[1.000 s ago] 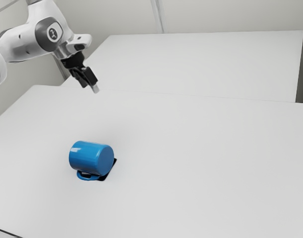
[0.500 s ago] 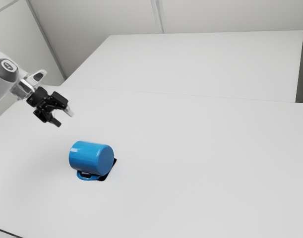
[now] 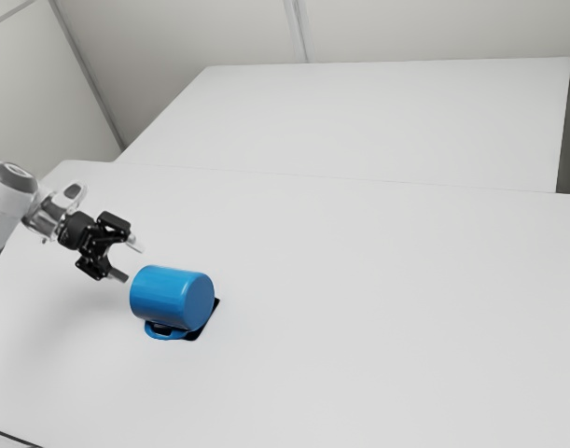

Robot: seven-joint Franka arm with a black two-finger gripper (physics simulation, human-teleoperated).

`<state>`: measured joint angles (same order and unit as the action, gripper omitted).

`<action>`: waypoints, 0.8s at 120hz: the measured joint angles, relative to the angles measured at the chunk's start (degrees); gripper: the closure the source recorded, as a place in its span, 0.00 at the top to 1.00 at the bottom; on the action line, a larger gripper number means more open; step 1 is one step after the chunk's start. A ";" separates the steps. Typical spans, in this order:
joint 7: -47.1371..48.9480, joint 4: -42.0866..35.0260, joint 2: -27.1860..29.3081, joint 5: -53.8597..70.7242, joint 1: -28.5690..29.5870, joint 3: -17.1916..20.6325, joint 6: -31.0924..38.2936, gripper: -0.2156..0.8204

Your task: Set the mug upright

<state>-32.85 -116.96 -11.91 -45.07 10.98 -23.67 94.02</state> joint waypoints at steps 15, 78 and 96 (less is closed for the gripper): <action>-1.46 -1.01 -0.94 -1.91 0.10 0.03 -0.62 0.79; -8.20 -2.57 -3.69 -10.68 0.17 0.03 -2.30 0.75; -9.73 -3.66 -3.70 -12.51 0.09 0.03 -2.54 0.64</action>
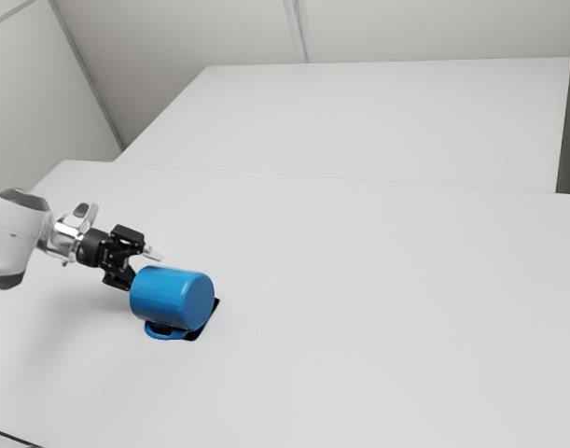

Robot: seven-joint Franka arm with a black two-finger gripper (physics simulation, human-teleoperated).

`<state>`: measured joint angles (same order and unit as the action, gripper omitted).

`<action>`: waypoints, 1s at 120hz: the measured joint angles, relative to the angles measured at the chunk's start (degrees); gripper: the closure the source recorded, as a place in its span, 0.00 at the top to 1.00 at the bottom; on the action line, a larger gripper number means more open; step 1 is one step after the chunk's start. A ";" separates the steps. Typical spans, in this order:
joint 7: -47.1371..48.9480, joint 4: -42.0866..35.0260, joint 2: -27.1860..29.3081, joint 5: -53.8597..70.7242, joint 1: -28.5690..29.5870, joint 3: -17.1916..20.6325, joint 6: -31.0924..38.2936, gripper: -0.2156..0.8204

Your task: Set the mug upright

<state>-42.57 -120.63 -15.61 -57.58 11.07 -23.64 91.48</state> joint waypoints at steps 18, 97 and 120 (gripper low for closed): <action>-1.16 -0.89 0.00 -1.13 -0.01 0.00 0.04 0.52; -3.23 -1.09 1.15 -2.59 -0.39 1.80 1.68 0.09; -3.26 0.98 3.22 -1.99 -0.51 4.55 3.21 0.05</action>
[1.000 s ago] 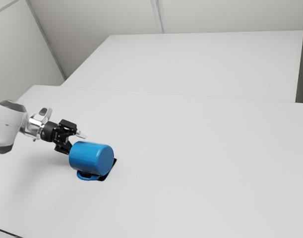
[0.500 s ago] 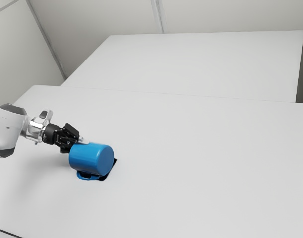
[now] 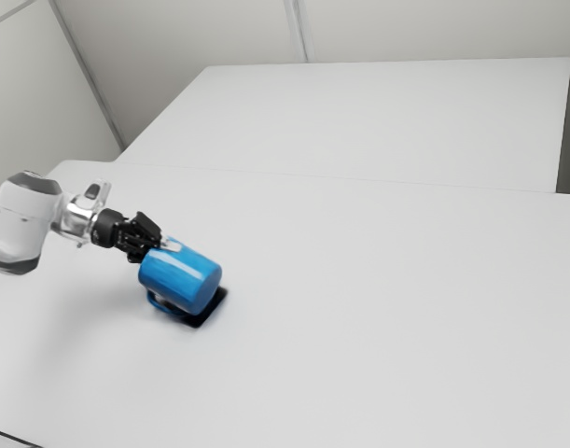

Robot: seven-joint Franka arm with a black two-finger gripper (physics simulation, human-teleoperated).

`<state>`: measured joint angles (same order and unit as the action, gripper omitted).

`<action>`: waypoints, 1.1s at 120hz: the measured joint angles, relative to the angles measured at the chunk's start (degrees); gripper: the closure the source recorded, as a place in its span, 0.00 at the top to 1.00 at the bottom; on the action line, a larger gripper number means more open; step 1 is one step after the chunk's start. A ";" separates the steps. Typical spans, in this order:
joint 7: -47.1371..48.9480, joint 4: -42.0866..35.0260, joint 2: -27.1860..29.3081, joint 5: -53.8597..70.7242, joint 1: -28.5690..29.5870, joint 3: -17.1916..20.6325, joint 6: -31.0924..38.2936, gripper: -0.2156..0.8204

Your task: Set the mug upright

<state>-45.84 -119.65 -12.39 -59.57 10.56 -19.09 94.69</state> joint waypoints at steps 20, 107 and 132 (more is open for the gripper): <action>0.53 5.16 1.41 4.76 -0.16 4.44 3.11 0.05; 13.64 -2.17 12.17 59.20 -4.04 26.13 37.69 0.04; 20.10 -6.97 12.85 67.26 -5.00 28.93 45.10 0.04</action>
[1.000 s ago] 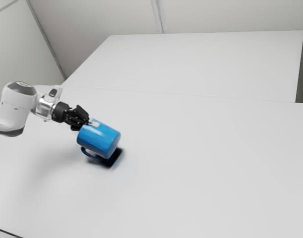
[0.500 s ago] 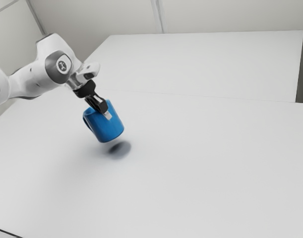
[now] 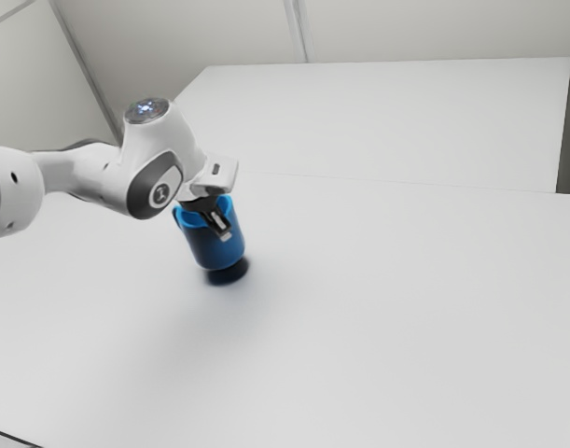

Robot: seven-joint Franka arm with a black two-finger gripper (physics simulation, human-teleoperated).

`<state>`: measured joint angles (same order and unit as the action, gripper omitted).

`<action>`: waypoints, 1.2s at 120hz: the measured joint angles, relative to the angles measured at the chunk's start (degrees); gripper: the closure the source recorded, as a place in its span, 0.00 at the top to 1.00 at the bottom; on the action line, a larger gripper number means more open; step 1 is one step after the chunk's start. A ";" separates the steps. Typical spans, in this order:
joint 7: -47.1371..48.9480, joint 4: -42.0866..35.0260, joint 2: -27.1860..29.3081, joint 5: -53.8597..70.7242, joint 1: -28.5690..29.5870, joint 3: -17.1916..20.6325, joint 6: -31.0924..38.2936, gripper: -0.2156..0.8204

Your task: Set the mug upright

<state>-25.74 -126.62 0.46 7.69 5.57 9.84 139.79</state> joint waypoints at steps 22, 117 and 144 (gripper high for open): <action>5.36 -4.46 1.79 3.10 -1.74 0.18 3.02 0.04; 16.73 -9.82 1.87 3.13 2.07 0.07 9.74 0.20; 16.81 -9.81 1.93 2.74 2.49 0.01 9.77 0.47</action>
<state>-8.93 -136.43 2.39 10.43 8.05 9.84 149.56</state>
